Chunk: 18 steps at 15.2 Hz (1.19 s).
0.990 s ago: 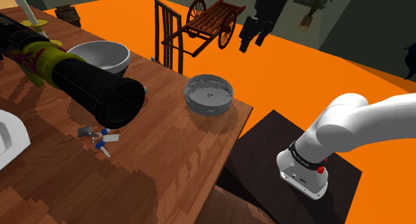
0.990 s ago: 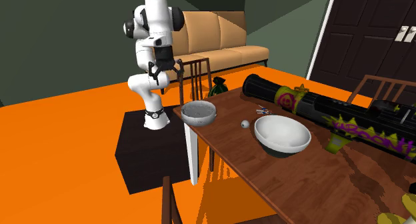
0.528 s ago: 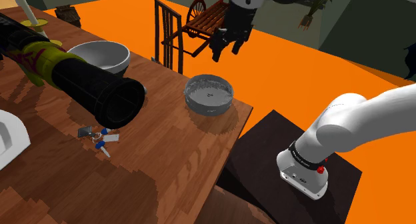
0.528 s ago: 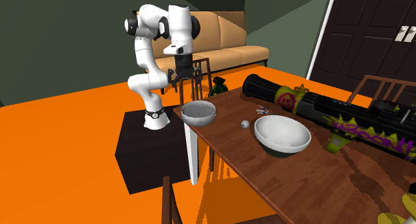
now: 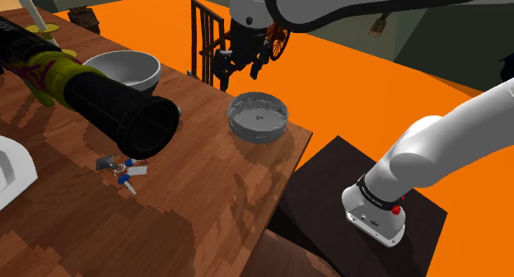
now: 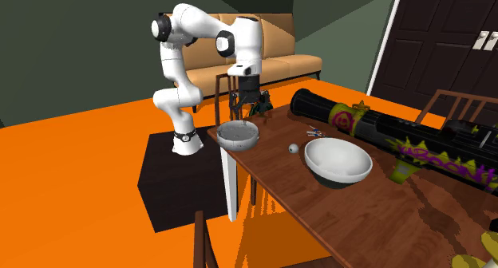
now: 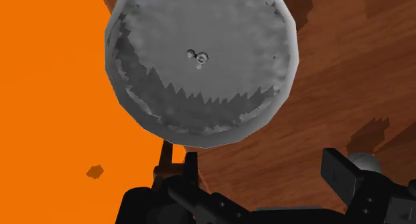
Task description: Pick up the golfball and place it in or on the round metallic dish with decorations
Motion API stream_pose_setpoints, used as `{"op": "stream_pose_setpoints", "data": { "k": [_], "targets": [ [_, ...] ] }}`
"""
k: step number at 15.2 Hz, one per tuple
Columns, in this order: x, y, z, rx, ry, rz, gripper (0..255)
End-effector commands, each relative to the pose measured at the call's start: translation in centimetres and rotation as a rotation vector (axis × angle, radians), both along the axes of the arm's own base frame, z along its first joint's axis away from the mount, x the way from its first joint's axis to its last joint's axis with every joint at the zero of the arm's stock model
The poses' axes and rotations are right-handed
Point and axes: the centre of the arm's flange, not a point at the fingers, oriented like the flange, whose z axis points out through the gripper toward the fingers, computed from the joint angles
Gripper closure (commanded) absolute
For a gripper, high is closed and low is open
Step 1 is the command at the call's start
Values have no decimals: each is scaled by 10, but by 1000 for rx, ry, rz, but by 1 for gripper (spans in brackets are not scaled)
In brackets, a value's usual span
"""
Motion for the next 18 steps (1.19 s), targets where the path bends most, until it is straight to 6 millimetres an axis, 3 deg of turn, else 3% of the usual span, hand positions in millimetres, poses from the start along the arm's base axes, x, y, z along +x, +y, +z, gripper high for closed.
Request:
{"op": "stream_pose_setpoints", "data": {
  "k": [1,13,18],
  "targets": [
    [11,22,-12,-3,-7,-14,0],
    [87,153,-64,-28,-47,-88,0],
    [92,153,-85,-28,-47,-88,0]
  ]
}}
